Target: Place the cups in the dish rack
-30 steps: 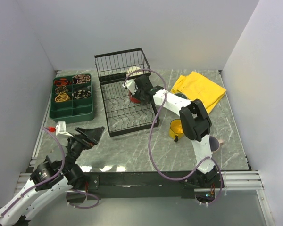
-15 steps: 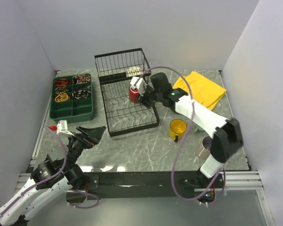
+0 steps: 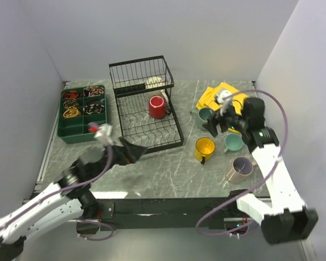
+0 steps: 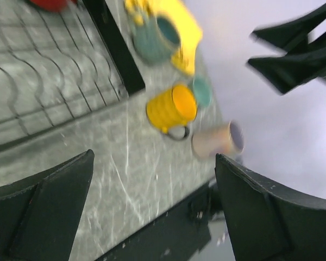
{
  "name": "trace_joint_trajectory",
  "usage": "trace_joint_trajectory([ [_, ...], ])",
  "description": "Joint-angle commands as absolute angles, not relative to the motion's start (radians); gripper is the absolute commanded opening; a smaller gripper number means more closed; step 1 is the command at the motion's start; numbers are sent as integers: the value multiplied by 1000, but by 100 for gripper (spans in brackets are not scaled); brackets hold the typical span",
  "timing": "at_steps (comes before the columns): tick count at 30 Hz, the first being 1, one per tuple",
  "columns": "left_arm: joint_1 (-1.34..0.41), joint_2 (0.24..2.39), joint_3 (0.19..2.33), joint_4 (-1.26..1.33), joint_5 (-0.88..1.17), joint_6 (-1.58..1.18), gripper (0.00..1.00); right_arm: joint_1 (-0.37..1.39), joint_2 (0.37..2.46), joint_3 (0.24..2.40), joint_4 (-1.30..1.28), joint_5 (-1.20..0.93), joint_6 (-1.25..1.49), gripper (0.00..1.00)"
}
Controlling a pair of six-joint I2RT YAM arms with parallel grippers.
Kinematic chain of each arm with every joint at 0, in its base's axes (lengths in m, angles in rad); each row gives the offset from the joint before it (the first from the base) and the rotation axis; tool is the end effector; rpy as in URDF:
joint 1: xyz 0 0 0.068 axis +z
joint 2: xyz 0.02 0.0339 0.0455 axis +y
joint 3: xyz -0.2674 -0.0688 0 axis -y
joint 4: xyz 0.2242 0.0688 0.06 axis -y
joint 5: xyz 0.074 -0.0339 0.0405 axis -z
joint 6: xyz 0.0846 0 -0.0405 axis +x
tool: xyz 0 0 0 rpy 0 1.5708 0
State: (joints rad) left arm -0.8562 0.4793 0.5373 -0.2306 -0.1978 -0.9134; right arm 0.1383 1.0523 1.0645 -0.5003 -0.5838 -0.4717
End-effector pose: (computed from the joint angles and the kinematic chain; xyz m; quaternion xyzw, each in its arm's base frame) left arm 0.1159 -0.1082 0.2828 -0.0853 0.7596 -0.4476 0.4641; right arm 0.2299 0.0791 0.3407 -0.3879 0.7384 0.1613 0.5276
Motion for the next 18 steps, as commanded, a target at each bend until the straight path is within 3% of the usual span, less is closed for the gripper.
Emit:
trace_joint_trajectory([
  [1, -856, 768, 661, -86, 67, -874, 99, -21, 890, 919, -399, -730, -358, 93],
  [3, -859, 909, 725, -58, 122, -881, 96, -117, 848, 847, -347, -776, -296, 99],
  [8, -880, 1161, 883, -40, 178, -891, 93, -259, 810, 752, -241, -913, -210, 100],
  [18, -1040, 1722, 1400, -293, 94, -807, 85, -295, 802, 730, -267, -950, -230, 100],
])
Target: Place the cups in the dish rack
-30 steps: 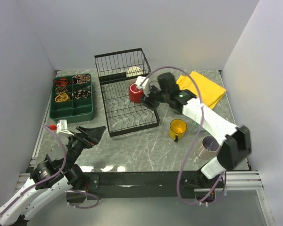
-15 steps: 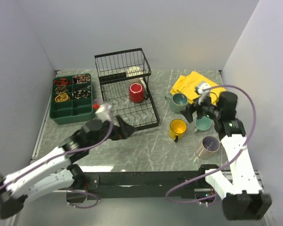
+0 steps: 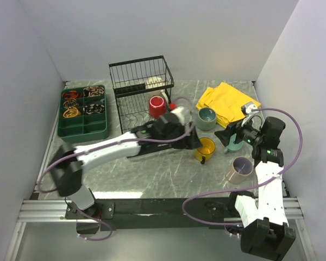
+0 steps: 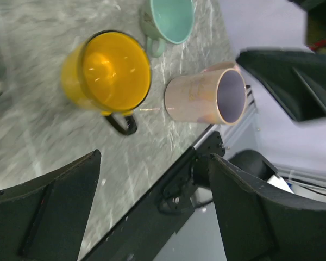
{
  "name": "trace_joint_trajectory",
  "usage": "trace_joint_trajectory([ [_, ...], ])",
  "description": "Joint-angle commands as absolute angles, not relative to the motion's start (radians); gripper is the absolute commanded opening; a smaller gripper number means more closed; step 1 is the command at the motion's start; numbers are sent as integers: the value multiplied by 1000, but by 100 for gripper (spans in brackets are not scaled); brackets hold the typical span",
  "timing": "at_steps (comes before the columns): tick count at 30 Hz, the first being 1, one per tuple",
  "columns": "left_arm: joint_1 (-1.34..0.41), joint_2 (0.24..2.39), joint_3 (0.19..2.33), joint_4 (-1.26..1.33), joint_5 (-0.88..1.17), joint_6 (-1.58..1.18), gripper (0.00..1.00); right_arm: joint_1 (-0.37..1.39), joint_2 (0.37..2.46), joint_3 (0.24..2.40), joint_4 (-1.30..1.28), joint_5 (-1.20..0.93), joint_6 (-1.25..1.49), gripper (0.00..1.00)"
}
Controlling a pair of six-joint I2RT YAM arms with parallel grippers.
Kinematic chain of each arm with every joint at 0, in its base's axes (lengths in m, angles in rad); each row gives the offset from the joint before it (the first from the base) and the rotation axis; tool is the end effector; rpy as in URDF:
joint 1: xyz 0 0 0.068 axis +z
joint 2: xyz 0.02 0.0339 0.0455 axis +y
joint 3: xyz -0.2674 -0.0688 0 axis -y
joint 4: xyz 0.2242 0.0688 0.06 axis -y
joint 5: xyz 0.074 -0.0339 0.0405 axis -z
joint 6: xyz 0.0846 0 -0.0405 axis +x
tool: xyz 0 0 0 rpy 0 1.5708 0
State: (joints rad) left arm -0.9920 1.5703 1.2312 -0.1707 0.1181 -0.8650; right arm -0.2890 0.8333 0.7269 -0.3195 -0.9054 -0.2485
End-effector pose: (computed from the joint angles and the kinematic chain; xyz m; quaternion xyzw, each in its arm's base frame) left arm 0.2045 -0.3312 0.2858 0.0844 0.8574 -0.4349 0.2618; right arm 0.1958 0.0112 0.2951 -0.2216 0.7605 0.2251 0.5673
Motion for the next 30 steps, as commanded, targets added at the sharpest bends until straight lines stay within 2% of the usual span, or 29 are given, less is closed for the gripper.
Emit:
trace_joint_trajectory([
  [1, -1049, 1759, 1443, -370, 77, -792, 85, -295, 798, 730, -265, -937, -230, 100],
  [5, -1077, 1913, 1661, -537, 3, -764, 81, -295, 792, 735, -272, -933, -236, 100],
  [8, -1081, 1989, 1747, -612, -81, -750, 77, -296, 788, 736, -273, -934, -235, 100],
  [19, -1078, 2124, 1865, -670, -179, -733, 73, -296, 785, 735, -273, -936, -233, 100],
  [22, -1072, 2174, 1934, -687, -183, -735, 66, -298, 784, 735, -275, -931, -235, 100],
  [24, -1062, 2204, 1974, -690, -187, -741, 66, -299, 782, 733, -275, -931, -235, 100],
  [30, -1017, 2224, 1982, -680, -155, -735, 57, -304, 781, 733, -273, -936, -235, 100],
])
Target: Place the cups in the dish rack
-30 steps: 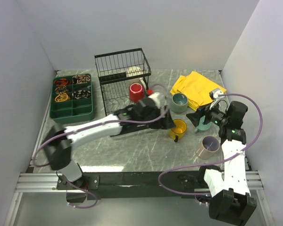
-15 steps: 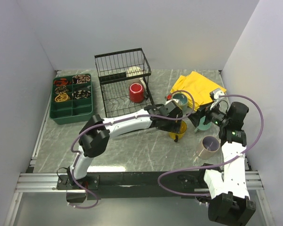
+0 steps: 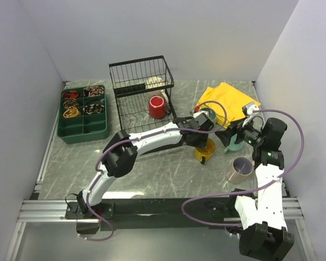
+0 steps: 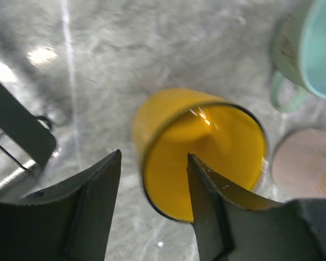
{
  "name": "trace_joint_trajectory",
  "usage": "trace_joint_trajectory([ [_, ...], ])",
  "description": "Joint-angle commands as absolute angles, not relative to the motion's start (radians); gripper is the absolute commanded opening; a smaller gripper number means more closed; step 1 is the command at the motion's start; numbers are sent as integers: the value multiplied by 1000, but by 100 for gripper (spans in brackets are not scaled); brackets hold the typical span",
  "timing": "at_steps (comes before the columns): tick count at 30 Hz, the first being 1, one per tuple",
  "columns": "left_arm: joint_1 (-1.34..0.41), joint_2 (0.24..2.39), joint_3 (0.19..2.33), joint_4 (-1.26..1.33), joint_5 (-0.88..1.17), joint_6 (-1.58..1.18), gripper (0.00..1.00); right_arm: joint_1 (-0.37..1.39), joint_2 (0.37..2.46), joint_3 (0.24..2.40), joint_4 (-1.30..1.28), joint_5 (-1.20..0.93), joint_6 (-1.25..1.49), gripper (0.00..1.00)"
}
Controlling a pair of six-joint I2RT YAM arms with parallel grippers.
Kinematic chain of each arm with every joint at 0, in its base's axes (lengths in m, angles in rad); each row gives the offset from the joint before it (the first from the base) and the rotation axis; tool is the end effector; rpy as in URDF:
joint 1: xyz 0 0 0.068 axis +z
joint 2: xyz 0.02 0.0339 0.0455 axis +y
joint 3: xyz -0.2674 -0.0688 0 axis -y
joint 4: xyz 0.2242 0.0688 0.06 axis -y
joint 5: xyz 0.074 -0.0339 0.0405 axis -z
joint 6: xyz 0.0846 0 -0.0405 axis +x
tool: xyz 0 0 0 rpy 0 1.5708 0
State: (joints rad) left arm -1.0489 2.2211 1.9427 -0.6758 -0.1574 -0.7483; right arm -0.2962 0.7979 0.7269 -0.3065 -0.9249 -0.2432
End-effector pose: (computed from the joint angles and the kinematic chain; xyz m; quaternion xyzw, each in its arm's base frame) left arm 0.2633 -0.4312 0.1939 0.1186 0.9428 -0.1900 0.2470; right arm 0.1893 0.0129 0.3028 -0.2310 0.7467 0.2217 0.5830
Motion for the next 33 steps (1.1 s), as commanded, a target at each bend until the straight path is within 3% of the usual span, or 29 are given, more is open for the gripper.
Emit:
trace_joint_trajectory([
  [1, -1014, 2227, 1983, -677, -147, -730, 55, -304, 781, 733, -273, -937, -235, 100],
  [6, -1002, 2244, 2009, -663, -81, -692, 42, -304, 779, 735, -275, -934, -235, 100],
  [10, -993, 2241, 2007, -641, -17, -677, 18, -305, 779, 733, -275, -936, -236, 100],
  [14, -962, 2205, 1958, -583, 67, -675, 1, -307, 781, 733, -278, -940, -238, 100],
  [18, -930, 2083, 1823, -438, 117, -712, 1, -313, 788, 738, -296, -980, -232, 100],
  [23, -911, 1800, 1576, -178, 104, -791, 1, -333, 818, 782, -354, -1256, -221, 100],
  [26, -897, 1639, 1415, -21, 61, -868, 1, -333, 869, 888, -512, -1331, -303, 100],
  [33, -864, 1382, 1106, 379, -69, -1069, 1, -298, 1093, 1181, -1139, -1454, -649, 100],
])
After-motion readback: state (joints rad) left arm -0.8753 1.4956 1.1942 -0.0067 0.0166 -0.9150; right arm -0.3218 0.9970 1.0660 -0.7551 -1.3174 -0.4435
